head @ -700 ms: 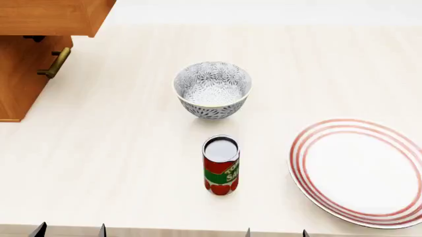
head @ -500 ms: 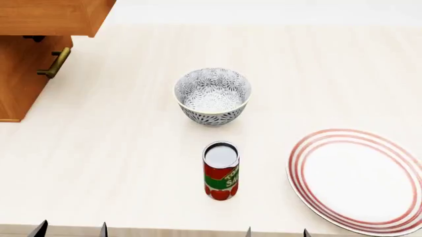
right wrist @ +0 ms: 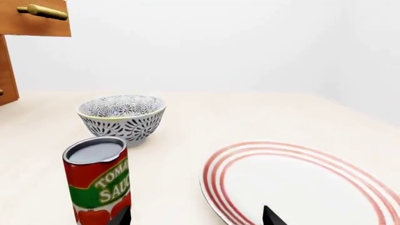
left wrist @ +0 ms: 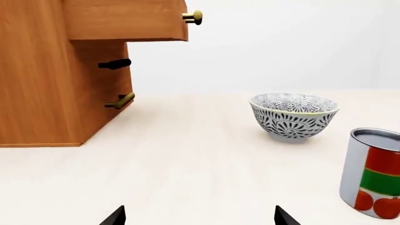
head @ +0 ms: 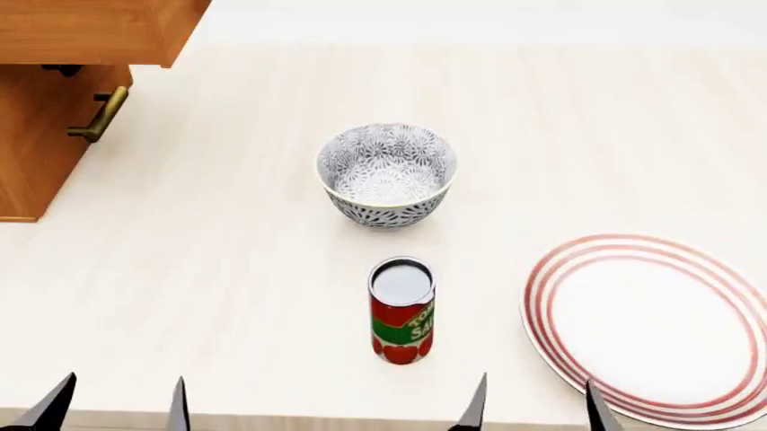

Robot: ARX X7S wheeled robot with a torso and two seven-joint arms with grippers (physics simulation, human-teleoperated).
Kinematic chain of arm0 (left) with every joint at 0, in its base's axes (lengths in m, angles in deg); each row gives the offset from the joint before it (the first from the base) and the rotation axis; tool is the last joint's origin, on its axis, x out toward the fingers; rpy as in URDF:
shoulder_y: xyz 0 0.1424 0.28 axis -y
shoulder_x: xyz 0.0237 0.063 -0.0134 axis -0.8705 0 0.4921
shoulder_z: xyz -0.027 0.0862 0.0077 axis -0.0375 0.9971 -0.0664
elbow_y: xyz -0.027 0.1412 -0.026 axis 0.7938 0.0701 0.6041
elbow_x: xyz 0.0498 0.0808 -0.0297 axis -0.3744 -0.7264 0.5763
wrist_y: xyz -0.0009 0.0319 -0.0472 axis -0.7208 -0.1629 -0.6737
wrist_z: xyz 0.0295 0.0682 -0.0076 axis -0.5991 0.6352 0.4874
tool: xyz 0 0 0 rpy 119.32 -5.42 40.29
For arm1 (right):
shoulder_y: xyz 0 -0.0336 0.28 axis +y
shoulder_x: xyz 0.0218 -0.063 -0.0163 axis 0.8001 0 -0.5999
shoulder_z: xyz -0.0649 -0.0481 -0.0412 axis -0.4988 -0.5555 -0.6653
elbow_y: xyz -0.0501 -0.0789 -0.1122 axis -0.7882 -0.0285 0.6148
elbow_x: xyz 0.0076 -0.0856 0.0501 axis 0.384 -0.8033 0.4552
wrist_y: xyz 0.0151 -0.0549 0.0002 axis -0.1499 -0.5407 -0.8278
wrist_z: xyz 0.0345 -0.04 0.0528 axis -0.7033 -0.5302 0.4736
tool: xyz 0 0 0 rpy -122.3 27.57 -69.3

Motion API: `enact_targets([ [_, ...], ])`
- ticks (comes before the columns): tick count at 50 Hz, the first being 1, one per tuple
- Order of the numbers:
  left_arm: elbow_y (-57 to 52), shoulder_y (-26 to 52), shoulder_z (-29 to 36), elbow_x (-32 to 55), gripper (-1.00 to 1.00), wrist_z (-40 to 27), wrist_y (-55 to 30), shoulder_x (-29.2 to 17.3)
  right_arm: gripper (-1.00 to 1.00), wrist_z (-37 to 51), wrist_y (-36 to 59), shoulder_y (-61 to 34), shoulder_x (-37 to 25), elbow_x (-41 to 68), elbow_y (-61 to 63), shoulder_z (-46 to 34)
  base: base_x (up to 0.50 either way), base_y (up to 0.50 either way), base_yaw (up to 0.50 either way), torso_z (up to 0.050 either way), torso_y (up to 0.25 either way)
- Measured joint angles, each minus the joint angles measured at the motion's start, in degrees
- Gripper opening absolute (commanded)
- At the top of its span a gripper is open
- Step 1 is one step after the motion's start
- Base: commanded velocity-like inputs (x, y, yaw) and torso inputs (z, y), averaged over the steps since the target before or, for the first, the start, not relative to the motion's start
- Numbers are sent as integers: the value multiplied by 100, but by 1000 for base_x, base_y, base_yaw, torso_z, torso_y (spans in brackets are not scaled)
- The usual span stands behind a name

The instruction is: Put the bowl on the plate.

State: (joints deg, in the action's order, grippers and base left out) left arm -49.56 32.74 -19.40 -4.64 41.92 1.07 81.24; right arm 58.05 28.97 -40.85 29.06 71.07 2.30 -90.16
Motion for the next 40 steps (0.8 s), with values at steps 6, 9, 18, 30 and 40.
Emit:
enact_targets([
  [6,-38,77,44,-2,100,-73,-49,-67,100,121,333,-107,-96,2,285,18,0,0,0,0,0],
  [9,-48,108,62,-1,100,-107,-63,-98,100,164,469,-146,-144,13,412,31,0,0,0,0,0],
  [18,-72,182,92,19,100,-203,-106,-180,100,206,749,-221,-295,88,688,76,22,0,0,0,0],
  [30,-61,235,124,55,100,-301,-110,-271,100,173,947,-274,-455,225,864,109,131,0,0,0,0],
  [40,-75,248,153,94,100,-359,-115,-331,100,143,1103,-299,-565,333,990,130,159,0,0,0,0],
])
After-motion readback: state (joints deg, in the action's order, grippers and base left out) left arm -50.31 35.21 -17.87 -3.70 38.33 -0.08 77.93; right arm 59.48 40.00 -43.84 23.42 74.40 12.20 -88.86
